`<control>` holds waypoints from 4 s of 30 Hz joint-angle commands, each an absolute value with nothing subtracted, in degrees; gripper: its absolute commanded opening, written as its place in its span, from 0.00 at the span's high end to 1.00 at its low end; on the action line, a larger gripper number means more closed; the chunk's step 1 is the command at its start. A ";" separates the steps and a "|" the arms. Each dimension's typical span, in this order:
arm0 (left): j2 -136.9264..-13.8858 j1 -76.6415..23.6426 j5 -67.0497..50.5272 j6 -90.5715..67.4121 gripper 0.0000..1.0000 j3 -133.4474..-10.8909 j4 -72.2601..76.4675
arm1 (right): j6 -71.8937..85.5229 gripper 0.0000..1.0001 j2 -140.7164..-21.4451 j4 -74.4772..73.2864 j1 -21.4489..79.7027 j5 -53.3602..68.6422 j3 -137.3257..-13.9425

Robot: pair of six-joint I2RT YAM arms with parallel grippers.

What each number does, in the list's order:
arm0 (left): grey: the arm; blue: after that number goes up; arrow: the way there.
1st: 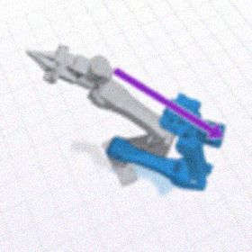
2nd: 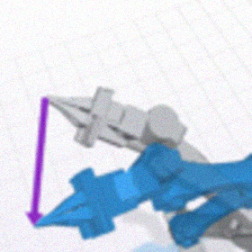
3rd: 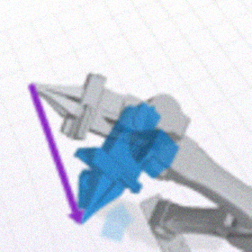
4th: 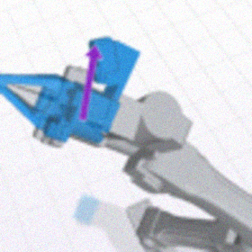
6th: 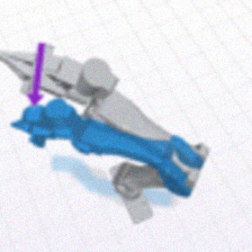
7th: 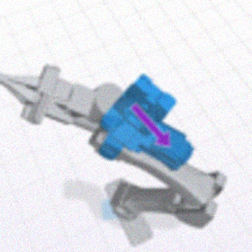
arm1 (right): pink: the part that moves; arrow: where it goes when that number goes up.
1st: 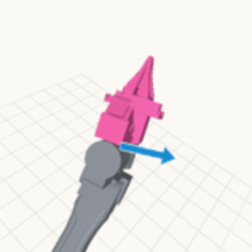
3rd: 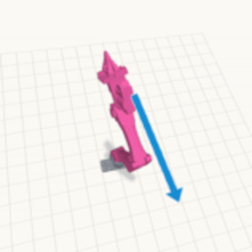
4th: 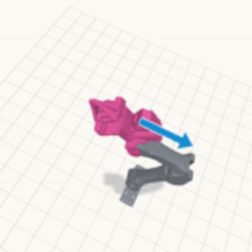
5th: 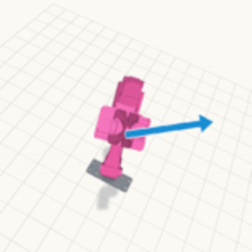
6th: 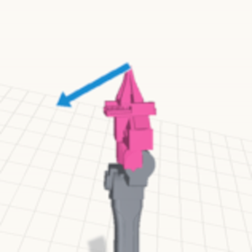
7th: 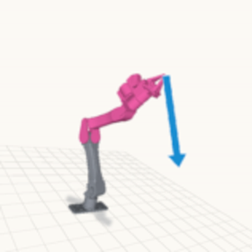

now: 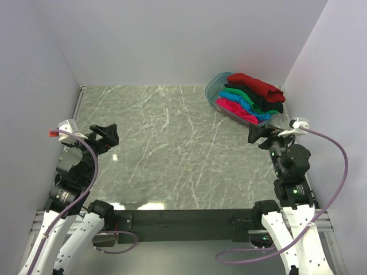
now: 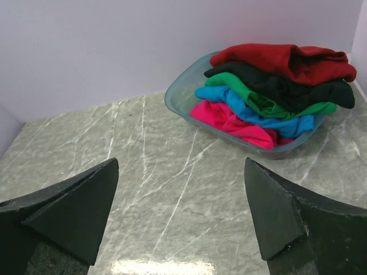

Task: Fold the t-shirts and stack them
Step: Move the right arm to the pile, then grab crumpled tshirt from bin with the right arm, then move the tshirt to the center of the board

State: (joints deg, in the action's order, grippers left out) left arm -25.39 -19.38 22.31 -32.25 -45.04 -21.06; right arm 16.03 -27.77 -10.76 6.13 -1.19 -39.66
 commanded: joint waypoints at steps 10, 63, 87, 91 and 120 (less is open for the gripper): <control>-29.09 -19.51 21.54 -32.17 0.01 -46.40 -19.60 | 15.99 0.04 -27.15 -9.66 6.15 -5.27 -38.67; -31.03 -19.51 20.65 -32.52 0.01 -46.58 -21.97 | 19.86 0.37 -108.54 -13.62 -7.12 -4.67 -97.37; -31.82 -19.51 19.78 -32.87 0.02 -45.18 -19.78 | 10.46 1.00 -71.46 1.51 10.36 -1.86 -89.12; -31.64 -19.60 19.34 -32.87 0.02 -45.18 -20.04 | 13.96 1.00 -68.74 -1.58 14.67 5.95 -87.03; -66.17 -46.75 14.68 -33.66 0.13 -43.06 7.88 | 30.41 0.23 -66.19 -13.53 35.51 -17.31 -45.45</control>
State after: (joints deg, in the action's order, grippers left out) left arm -62.46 -44.71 14.52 -33.58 -39.99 -0.80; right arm 28.51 -69.65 -13.98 35.59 -12.80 -46.39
